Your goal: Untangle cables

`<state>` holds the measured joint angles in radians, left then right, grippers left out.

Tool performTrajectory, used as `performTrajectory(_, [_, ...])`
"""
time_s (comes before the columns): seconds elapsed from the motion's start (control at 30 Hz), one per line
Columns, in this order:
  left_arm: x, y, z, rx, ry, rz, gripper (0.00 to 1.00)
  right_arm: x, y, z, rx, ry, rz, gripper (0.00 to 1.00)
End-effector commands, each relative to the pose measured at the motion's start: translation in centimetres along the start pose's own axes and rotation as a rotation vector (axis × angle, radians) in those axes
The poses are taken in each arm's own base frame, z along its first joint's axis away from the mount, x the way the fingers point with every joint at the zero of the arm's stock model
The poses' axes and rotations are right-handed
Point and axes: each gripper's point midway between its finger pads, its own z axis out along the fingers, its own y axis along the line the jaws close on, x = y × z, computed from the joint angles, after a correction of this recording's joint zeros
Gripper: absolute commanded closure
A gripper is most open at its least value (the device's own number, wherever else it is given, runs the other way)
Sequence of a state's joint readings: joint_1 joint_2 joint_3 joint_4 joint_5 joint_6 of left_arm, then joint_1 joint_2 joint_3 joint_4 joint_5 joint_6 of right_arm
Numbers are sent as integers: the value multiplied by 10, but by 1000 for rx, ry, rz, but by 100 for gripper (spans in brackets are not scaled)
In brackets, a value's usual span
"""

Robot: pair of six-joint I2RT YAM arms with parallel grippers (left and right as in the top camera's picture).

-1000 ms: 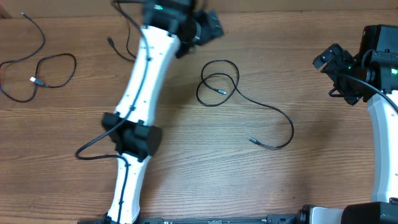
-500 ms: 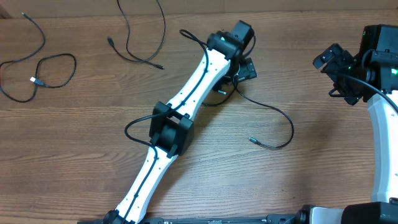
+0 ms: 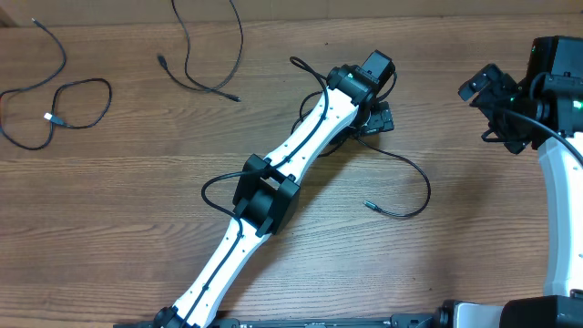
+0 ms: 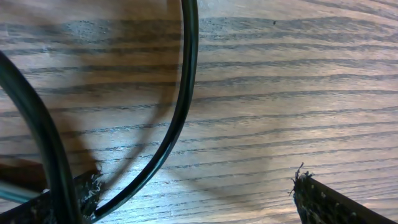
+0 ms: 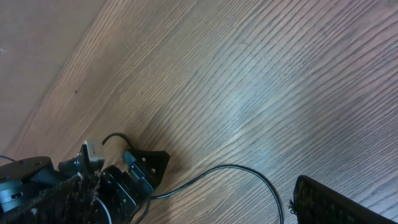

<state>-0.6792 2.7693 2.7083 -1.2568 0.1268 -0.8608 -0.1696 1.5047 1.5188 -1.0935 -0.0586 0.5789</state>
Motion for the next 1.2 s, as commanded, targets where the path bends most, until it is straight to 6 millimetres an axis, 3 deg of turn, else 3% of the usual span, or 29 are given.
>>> performTrajectory(0.0, [9,16,28,-59,37,20,0,-6,3,-5,-4,-26,-10,0])
performTrajectory(0.23, [10,36,54,-127,25,17,3,-6,3,-5,-4,-26,-10,0])
performTrajectory(0.33, [8,47,59,-176,4,18,22,-6,3,-5,-4,-26,-10,0])
performTrajectory(0.4, [7,53,61,-203,-6,20,42,-6,3,-5,-4,-26,-10,0])
performTrajectory(0.5, [8,56,62,-210,-3,19,96,-6,3,-5,-4,-26,-10,0])
performTrajectory(0.63, [2,56,50,-205,-5,61,96,-6,3,-5,-4,-26,-10,0])
performTrajectory(0.73, [-8,62,19,-225,-19,71,96,-6,3,-5,-4,-26,-10,0])
performTrajectory(0.87, [-16,63,-49,-214,-49,47,96,-6,3,-5,-4,-26,-10,0])
performTrajectory(1.07, [-14,91,-199,-261,-187,54,95,-6,3,-5,-4,-26,-10,0])
performTrajectory(1.13, [-9,98,-231,-261,-224,55,95,-6,3,-5,-4,-26,-10,0])
performTrajectory(1.17, [-7,103,-257,-256,-267,58,96,-6,3,-5,-4,-26,-10,0])
